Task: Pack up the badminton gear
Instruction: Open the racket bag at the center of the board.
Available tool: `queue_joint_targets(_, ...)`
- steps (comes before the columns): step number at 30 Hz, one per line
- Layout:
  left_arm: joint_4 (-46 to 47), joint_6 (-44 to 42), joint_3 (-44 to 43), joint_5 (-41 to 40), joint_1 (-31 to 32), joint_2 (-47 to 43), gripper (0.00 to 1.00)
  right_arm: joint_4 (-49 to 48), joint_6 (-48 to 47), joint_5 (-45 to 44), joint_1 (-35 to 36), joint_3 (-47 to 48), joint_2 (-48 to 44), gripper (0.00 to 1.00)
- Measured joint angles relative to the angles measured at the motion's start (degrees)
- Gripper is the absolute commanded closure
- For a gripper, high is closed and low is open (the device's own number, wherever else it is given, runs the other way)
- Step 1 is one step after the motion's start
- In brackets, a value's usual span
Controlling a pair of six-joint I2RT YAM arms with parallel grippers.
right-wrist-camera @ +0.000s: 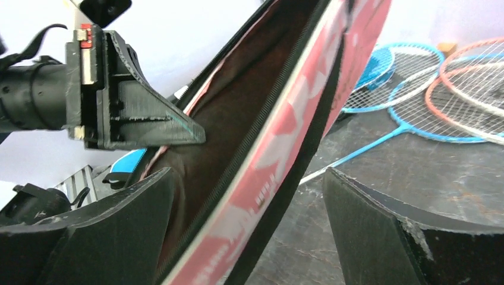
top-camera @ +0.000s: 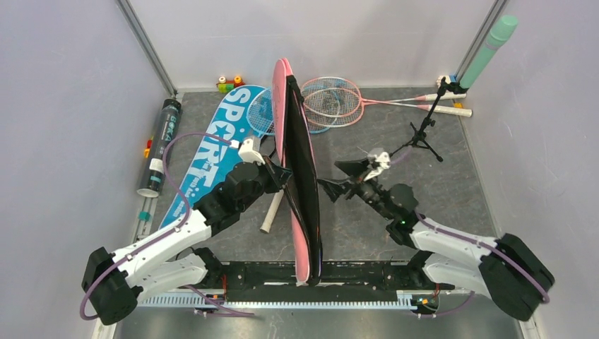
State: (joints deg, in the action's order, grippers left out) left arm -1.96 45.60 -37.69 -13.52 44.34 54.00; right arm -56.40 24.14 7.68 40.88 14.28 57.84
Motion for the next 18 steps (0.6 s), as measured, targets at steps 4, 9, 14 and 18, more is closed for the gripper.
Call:
queue_joint_targets(4,0.83,0.02,-0.02,-1.25,2.8,2.73,0.98,3.08,-0.59,-3.74,3.91,6.32,8.48,0.08)
queue_joint_targets(9,0.94,0.02,-0.02,-1.53,4.87,5.97,0.98,7.54,-1.9,-10.91,5.97,9.53,16.13,0.47)
queue_joint_targets(14,2.03,0.0,0.07,-2.12,6.03,5.97,0.98,10.54,-3.78,-20.04,6.38,8.33,19.89,1.0)
queue_joint_targets(18,0.59,-0.02,1.46,-5.97,6.27,4.0,0.98,11.26,-5.57,-26.25,6.38,5.27,18.88,1.0)
